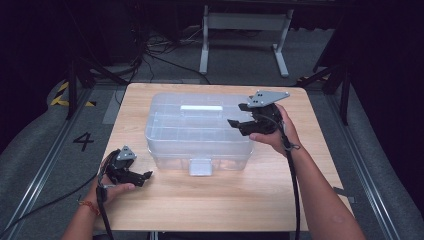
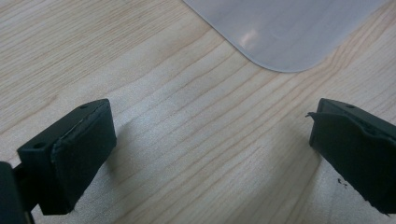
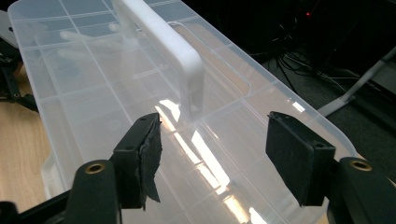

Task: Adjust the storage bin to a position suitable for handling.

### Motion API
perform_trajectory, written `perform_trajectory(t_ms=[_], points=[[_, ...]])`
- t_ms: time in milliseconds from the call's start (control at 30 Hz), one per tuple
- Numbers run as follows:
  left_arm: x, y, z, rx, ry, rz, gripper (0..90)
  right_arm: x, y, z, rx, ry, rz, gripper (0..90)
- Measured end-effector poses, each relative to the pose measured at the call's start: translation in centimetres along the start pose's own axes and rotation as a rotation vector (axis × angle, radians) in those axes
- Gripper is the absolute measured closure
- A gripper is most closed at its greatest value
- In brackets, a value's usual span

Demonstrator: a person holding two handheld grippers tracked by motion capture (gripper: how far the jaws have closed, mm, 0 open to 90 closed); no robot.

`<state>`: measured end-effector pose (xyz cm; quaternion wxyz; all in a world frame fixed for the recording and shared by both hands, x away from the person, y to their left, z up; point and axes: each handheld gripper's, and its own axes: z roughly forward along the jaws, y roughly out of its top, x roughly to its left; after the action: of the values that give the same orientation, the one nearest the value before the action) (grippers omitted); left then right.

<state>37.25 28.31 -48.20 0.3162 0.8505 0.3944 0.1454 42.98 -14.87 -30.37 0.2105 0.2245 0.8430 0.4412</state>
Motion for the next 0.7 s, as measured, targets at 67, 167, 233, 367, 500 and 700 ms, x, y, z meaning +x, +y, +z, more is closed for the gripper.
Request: perform_trajectory(t_ms=[67, 167, 233, 367, 500, 700], points=[[0.0, 0.0, 0.0, 0.001, 0.000, 0.000, 1.0, 0.1, 0.3, 0.3, 0.008, 0.007, -0.007, 36.6], [0.0, 0.0, 0.0, 0.001, 0.000, 0.000, 1.0, 0.3, 0.6, 0.5, 0.011, 0.019, -0.012, 37.7], [0.0, 0.0, 0.0, 0.001, 0.000, 0.000, 1.0, 0.5, 0.8, 0.8, 0.010, 0.022, -0.021, 38.4], [0.0, 0.0, 0.0, 0.000, 0.000, -0.001, 1.0, 0.7, 1.2, 1.3, 0.020, 0.031, -0.034, 42.2], [0.0, 0.0, 0.0, 0.000, 0.000, -0.001, 1.0, 0.8, 1.6, 1.6, 0.022, 0.045, -0.040, 46.4], [0.0, 0.0, 0.0, 0.001, 0.000, 0.000, 1.0, 0.6, 1.9, 2.2, 0.032, 0.046, -0.025, 52.7]])
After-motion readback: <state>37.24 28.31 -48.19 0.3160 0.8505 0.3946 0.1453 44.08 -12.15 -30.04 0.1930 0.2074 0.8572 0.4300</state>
